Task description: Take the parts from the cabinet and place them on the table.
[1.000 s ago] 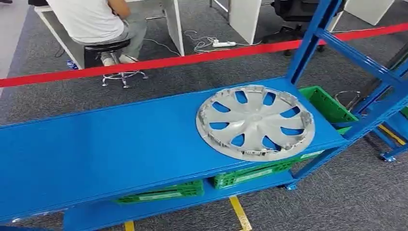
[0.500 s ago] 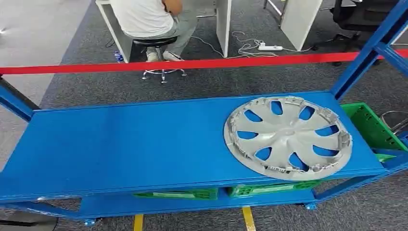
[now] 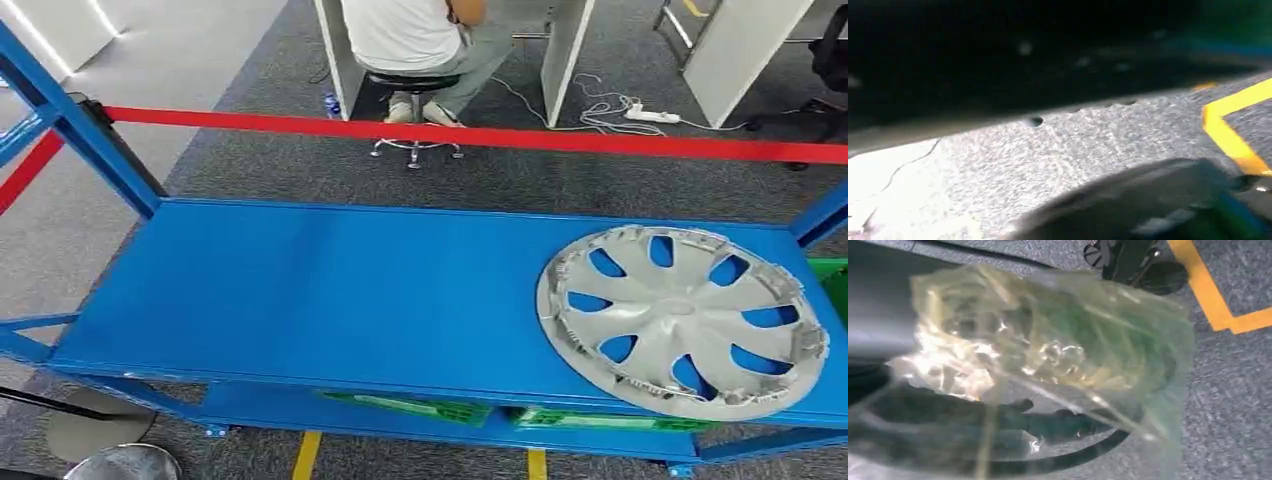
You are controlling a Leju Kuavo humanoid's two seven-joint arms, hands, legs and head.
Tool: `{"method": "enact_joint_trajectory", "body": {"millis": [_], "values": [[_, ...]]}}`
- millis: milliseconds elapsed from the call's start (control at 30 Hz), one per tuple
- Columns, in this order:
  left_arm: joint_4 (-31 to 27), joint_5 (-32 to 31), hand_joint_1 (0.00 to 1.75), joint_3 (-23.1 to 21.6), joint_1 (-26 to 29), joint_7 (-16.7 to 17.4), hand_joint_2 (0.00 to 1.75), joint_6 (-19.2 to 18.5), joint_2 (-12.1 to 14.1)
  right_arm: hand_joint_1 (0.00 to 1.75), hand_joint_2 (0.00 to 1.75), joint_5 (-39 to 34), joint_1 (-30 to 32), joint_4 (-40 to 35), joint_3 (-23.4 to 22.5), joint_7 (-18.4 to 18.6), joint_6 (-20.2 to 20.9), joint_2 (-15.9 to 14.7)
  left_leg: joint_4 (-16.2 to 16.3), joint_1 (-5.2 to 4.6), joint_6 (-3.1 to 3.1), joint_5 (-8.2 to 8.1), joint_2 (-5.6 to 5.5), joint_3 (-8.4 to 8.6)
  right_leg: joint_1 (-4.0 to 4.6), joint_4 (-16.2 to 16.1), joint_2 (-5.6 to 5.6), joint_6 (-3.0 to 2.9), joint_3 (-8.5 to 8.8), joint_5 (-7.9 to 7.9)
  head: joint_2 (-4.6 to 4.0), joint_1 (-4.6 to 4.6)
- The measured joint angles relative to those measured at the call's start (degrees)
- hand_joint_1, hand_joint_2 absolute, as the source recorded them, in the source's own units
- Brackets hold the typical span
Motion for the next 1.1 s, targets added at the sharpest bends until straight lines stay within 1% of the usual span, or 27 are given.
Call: {"method": "enact_joint_trajectory", "body": {"millis": [33,67,100,133,167,200,233,267,300,333,367,400,433,467,500,533,600,633,767,800,833,900,933,1000,1100], "values": [[0.0,0.0,0.0,0.1,0.2,0.0,0.0,0.0,0.0,0.0,0.0,0.1,0.0,0.0,0.0,0.0,0.0,0.0,-0.6,0.39,0.3,0.47,-0.45,0.57,-0.12,0.7,3.11,0.28,-0.5,-0.91,0.0,0.24],[0.0,0.0,0.0,0.1,0.0,0.0,0.0,0.0,0.0,0.0,0.0,0.1,0.0,0.0,0.0,0.0,0.0,0.0,-0.8,0.56,0.61,0.62,-1.05,0.59,-0.25,3.2,6.17,0.3,-1.77,-2.62,0.0,0.68],[0.0,0.0,0.0,0.1,-0.2,0.0,0.0,0.0,-0.1,0.0,0.0,0.1,0.1,0.1,-0.1,0.0,0.0,0.0,-0.8,0.64,0.68,0.58,-1.95,0.4,-0.31,7.5,7.78,0.43,-4.01,-4.72,0.0,0.7],[0.0,0.0,0.0,0.1,-0.3,0.0,0.0,0.0,-0.1,0.0,0.0,0.1,0.2,0.1,-0.2,0.0,0.0,0.0,-0.8,0.63,0.82,0.49,-2.87,0.4,-0.32,12.8,8.46,0.52,-6.92,-6.9,0.0,0.76],[0.0,0.0,0.0,0.1,-0.3,0.0,0.0,0.0,-0.1,0.0,0.0,0.2,0.2,0.1,-0.4,0.0,0.0,-0.1,-0.8,0.6,0.9,0.43,-3.49,0.39,-0.31,16.2,8.66,0.6,-8.92,-7.93,0.0,0.76],[0.0,0.0,0.0,0.1,-0.2,0.0,0.0,0.0,-0.1,0.0,0.0,0.2,0.3,0.2,-0.5,0.0,0.0,-0.1,-0.8,0.58,0.91,0.38,-4.53,0.53,-0.31,18.5,8.67,0.67,-10.81,-7.63,0.0,0.72],[0.0,0.0,0.0,0.1,-0.1,0.0,0.0,0.0,-0.1,0.0,0.0,0.2,0.3,0.2,-0.5,0.0,0.0,-0.1,-0.8,0.58,0.88,0.29,-5.23,0.7,-0.33,17.6,8.66,0.68,-10.99,-6.07,0.0,0.7],[0.0,0.0,0.0,0.2,-0.1,0.0,0.0,0.0,-0.1,0.0,0.0,0.2,0.3,0.3,-0.5,0.0,0.0,-0.1,-0.7,0.64,0.64,0.11,-6.43,1.02,-0.38,13.4,8.75,0.62,-9.75,-2.44,0.0,0.76],[0.0,0.1,0.0,0.2,-0.1,0.0,0.0,-0.1,-0.1,0.0,0.0,0.3,0.3,0.3,-0.5,0.0,0.0,-0.1,-0.7,0.7,0.34,-0.09,-7.32,1.4,-0.55,8.0,9.44,0.65,-7.63,1.05,0.0,0.74],[0.0,0.2,0.0,0.2,-0.2,0.0,0.0,-0.2,-0.1,0.0,0.0,0.3,0.4,0.3,-0.5,0.0,0.0,-0.1,-0.6,0.76,0.06,-0.35,-8.07,1.67,-0.81,2.9,11.23,0.65,-5.7,3.77,0.0,0.79],[0.0,0.2,0.0,0.2,-0.2,0.0,0.0,-0.2,-0.1,0.0,0.0,0.5,0.3,0.4,-0.6,-0.1,0.0,-0.1,-0.3,0.43,-0.34,-0.62,-8.53,1.53,-1.03,1.5,14.06,0.67,-5.17,2.96,0.0,0.76],[0.0,0.3,0.0,0.2,-0.4,0.0,0.0,-0.2,0.0,0.0,0.0,0.5,0.3,0.5,-0.9,-0.2,0.0,-0.1,0.0,0.52,-0.6,-0.79,-9.03,1.29,-1.07,1.1,13.79,0.38,-5.06,2.95,0.0,0.72],[0.0,0.3,0.0,0.2,-0.2,0.0,0.0,-0.2,0.0,0.0,0.0,0.5,0.1,0.5,-0.9,-0.3,-0.1,-0.1,-0.2,0.68,-0.92,-0.73,-9.54,1.14,-0.83,1.1,13.44,0.07,-5.02,2.8,0.0,0.72],[0.0,0.4,0.0,0.2,0.0,0.0,0.0,0.1,0.0,0.0,0.0,0.5,0.0,0.5,-0.9,-0.4,-0.1,-0.1,-0.5,0.89,-1.27,-0.56,-9.8,1.13,-0.65,1.0,13.18,-0.39,-4.52,2.97,0.0,0.76],[0.0,0.6,0.0,0.2,0.1,0.0,0.0,0.3,0.0,0.0,0.0,0.5,0.0,0.6,-1.0,-0.6,-0.1,0.0,-0.1,0.89,-0.72,-0.67,-9.7,1.23,-0.86,0.8,13.12,-0.07,-4.88,3.28,0.0,0.76],[0.0,0.7,0.0,0.2,0.2,0.1,0.0,0.4,0.0,0.0,0.0,0.5,-0.2,0.6,-1.3,-0.6,-0.1,-0.1,-0.2,0.85,0.33,-0.54,-9.61,1.18,-0.84,0.8,13.11,-0.11,-4.58,3.25,0.0,0.63],[0.0,0.7,0.0,0.2,0.2,0.2,0.0,0.9,0.0,0.0,0.0,0.5,-0.4,0.6,-1.8,-0.2,-0.1,0.0,-0.4,0.86,0.62,-0.33,-9.6,1.27,-0.71,0.8,13.05,-0.15,-4.52,3.26,0.0,0.68],[0.0,0.7,0.0,0.2,0.2,0.3,0.0,1.0,0.0,0.0,0.0,0.5,-0.4,0.7,-2.0,0.0,-0.1,0.0,-0.5,0.86,0.63,-0.33,-9.58,1.37,-0.67,0.8,13.05,-0.2,-4.49,3.24,0.0,0.65],[-0.1,1.1,0.0,0.2,0.2,0.6,0.0,1.2,0.0,0.0,0.0,0.2,-0.6,0.8,-3.0,0.5,-0.1,0.0,-0.9,0.88,0.58,-0.36,-9.52,1.66,-0.49,0.8,13.05,-0.69,-4.35,3.02,0.0,0.68],[-0.3,1.2,0.0,0.2,0.3,0.7,0.0,1.2,0.0,0.0,0.0,-0.1,-0.8,0.8,-3.4,0.5,0.0,0.0,-1.0,0.89,0.45,-0.41,-9.51,1.72,-0.45,0.8,13.04,-0.79,-4.31,2.98,0.0,0.7],[-0.6,1.2,0.0,0.2,0.4,0.8,0.0,1.0,0.0,0.0,0.0,-0.3,-0.9,0.8,-3.8,0.6,0.0,0.0,-1.0,0.91,0.13,-0.41,-9.5,1.76,-0.42,0.8,13.02,-0.88,-4.29,2.94,0.0,0.68],[-1.1,1.2,0.0,0.2,0.6,0.9,0.0,0.9,0.0,0.0,0.0,-0.5,-1.2,0.8,-4.3,0.9,0.1,0.0,-1.2,1.03,-1.0,-0.54,-9.5,1.83,-0.35,0.8,12.97,-0.93,-4.29,2.9,0.0,0.7],[-1.2,1.2,0.0,0.2,0.6,1.0,0.0,0.9,0.0,0.0,0.0,-0.5,-1.3,0.8,-4.6,0.8,0.1,0.0,-1.2,1.08,-1.38,-0.57,-9.5,1.82,-0.31,0.8,12.94,-1.02,-4.29,2.84,0.0,0.7],[-1.5,1.3,0.0,0.2,0.7,1.1,0.0,0.8,0.0,0.0,0.0,-0.4,-1.3,0.8,-4.8,0.3,0.1,0.0,-1.2,1.09,-1.62,-0.71,-9.5,1.89,-0.29,0.8,12.9,-1.08,-4.31,2.77,0.0,0.72],[-2.0,1.3,0.0,0.2,0.9,1.2,0.0,0.5,-0.1,0.0,0.0,-0.4,-1.3,0.8,-4.9,-0.8,0.4,0.0,-1.2,1.04,-1.77,-0.81,-9.47,1.99,-0.33,0.8,12.9,-1.05,-4.31,2.73,0.0,0.72]]}}
